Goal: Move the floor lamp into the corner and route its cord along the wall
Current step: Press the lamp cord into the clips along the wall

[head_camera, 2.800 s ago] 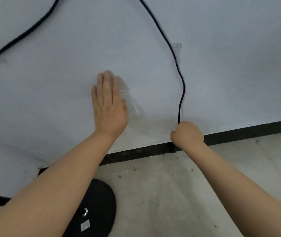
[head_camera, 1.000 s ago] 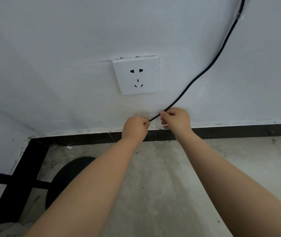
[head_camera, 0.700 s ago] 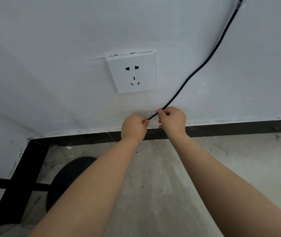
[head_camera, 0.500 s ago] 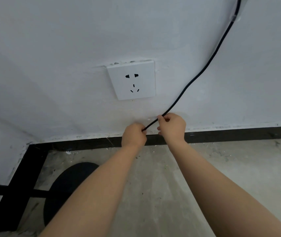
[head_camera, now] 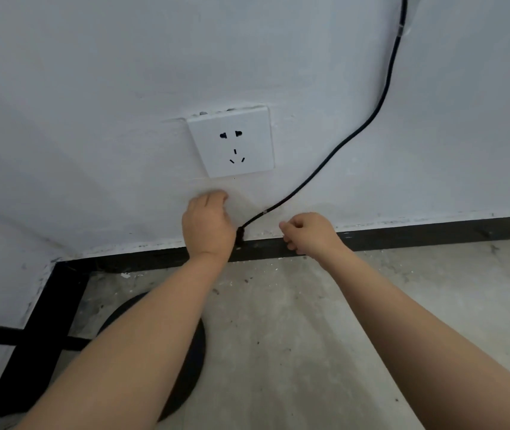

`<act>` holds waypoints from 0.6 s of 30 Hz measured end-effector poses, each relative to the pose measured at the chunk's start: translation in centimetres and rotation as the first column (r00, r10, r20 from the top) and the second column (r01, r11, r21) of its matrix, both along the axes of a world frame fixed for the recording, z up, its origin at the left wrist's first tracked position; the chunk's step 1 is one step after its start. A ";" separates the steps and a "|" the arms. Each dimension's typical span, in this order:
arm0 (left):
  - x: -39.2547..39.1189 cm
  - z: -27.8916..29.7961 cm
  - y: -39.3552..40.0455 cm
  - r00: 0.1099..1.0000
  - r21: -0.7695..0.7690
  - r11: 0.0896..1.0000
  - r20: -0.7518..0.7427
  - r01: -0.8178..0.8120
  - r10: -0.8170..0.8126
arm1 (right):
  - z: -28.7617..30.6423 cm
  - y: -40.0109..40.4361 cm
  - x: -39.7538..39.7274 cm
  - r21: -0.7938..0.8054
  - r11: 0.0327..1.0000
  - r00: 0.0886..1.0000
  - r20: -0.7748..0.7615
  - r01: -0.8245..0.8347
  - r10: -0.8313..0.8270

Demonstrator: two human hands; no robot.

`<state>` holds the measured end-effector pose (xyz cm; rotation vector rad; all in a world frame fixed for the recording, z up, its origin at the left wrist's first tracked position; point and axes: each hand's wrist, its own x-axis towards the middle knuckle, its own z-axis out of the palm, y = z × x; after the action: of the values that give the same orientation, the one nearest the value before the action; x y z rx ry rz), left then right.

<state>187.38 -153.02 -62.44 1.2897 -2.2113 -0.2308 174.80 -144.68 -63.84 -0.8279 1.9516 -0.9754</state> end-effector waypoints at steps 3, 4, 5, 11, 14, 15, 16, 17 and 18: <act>1.2 2.2 -0.3 0.997 -0.101 0.994 -0.056 0.051 -0.056 | 1.4 1.2 -0.9 0.099 0.976 0.980 -0.035 -0.194 0.198; 1.4 3.1 -0.4 0.995 -0.145 0.987 -0.063 0.066 -0.075 | 2.2 1.5 -1.4 0.120 0.968 0.972 -0.056 -0.222 0.230; 1.5 3.9 -0.4 0.994 -0.194 0.978 -0.065 0.079 -0.093 | 2.8 1.7 -1.9 0.123 0.965 0.967 -0.072 -0.233 0.243; -0.5 8.9 -0.8 0.978 -0.476 0.865 -0.042 0.160 -0.204 | 8.5 3.1 -4.5 -0.165 0.976 0.989 0.025 -0.141 0.147; -1.8 9.8 -0.8 0.984 -0.489 0.857 0.022 0.165 -0.177 | 9.6 3.4 -4.8 -0.275 0.961 0.996 0.070 -0.025 0.046; -1.9 9.4 -0.5 0.985 -0.475 0.863 0.062 0.169 -0.159 | 9.3 3.6 -4.9 -0.300 0.953 0.999 0.038 0.044 -0.034; -1.8 8.8 -0.2 0.984 -0.458 0.871 0.104 0.177 -0.145 | 8.8 3.8 -5.2 -0.330 0.934 0.987 -0.033 0.140 -0.159; -1.7 8.1 0.3 0.980 -0.435 0.881 0.143 0.187 -0.138 | 8.1 4.0 -5.7 -0.367 0.895 0.940 -0.123 0.254 -0.318; -1.6 7.5 0.7 0.975 -0.407 0.891 0.175 0.199 -0.138 | 7.4 4.3 -6.1 -0.402 0.842 0.862 -0.203 0.360 -0.465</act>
<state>185.74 -152.34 -54.93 0.8986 -2.3249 0.2762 168.70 -140.35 -56.43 -0.7868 2.3118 -1.5758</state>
